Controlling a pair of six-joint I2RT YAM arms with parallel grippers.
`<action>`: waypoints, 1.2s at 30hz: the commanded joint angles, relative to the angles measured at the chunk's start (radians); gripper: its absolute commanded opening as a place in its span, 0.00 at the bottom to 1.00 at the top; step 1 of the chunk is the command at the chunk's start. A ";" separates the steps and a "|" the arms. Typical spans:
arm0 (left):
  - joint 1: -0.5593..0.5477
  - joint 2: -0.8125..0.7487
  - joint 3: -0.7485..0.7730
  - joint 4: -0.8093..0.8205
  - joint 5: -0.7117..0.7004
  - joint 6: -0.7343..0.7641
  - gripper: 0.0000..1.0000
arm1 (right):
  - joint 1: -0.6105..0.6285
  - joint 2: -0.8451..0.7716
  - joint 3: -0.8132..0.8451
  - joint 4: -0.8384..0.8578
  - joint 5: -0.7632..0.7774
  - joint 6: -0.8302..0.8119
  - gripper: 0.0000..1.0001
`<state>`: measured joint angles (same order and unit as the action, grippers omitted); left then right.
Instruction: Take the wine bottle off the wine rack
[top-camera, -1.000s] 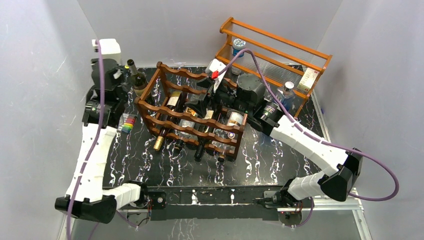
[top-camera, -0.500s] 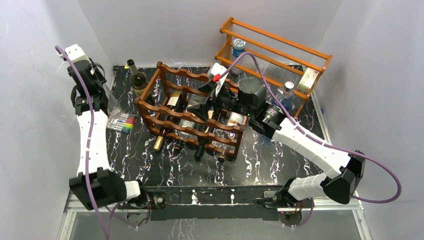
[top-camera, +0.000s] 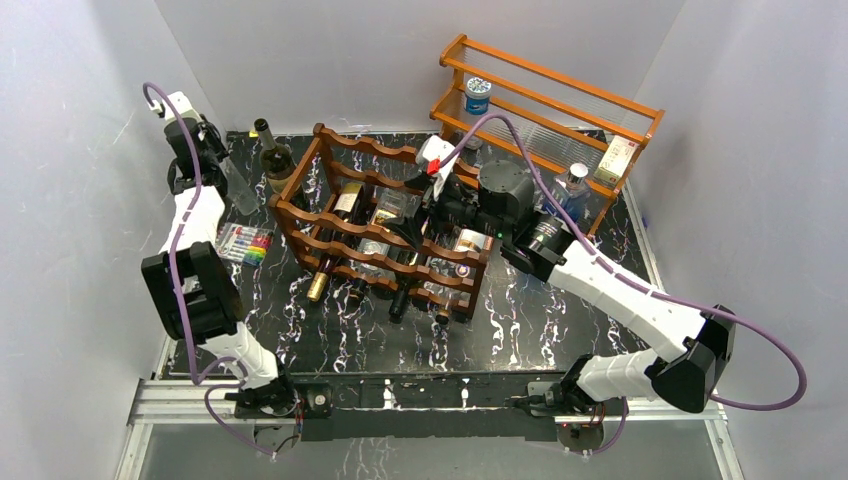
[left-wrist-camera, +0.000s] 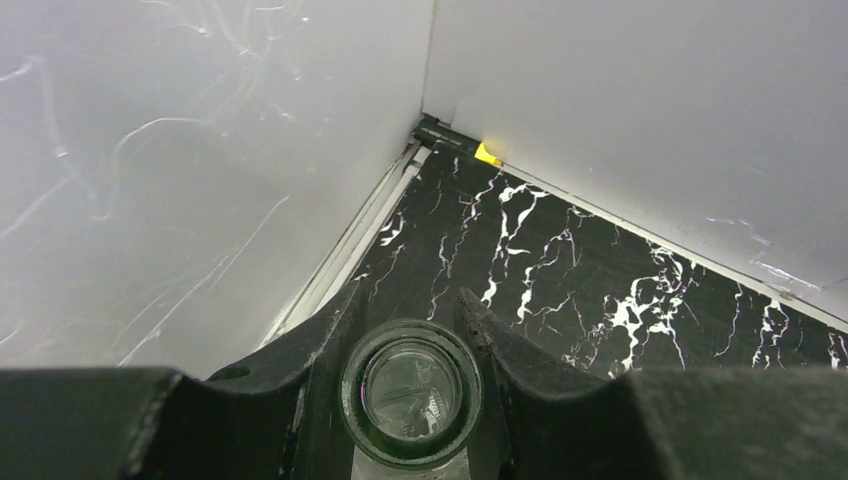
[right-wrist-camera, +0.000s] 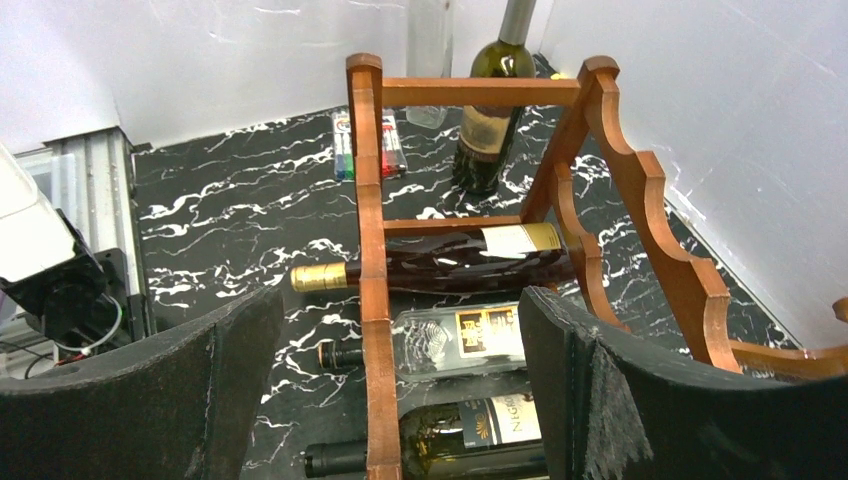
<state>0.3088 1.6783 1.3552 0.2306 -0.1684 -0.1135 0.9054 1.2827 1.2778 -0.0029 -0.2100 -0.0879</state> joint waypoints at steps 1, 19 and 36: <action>0.012 0.000 0.029 0.226 0.091 -0.005 0.00 | 0.001 -0.017 0.008 0.050 0.013 -0.027 0.98; 0.010 0.133 0.051 0.080 0.120 0.053 0.03 | 0.003 0.015 0.017 0.088 -0.080 0.010 0.98; 0.010 0.066 0.093 -0.084 0.189 -0.031 0.74 | 0.003 0.057 0.076 -0.097 -0.031 -0.016 0.98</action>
<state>0.3149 1.8118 1.4071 0.2146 -0.0051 -0.1078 0.9054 1.3396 1.2858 -0.0498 -0.2672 -0.0837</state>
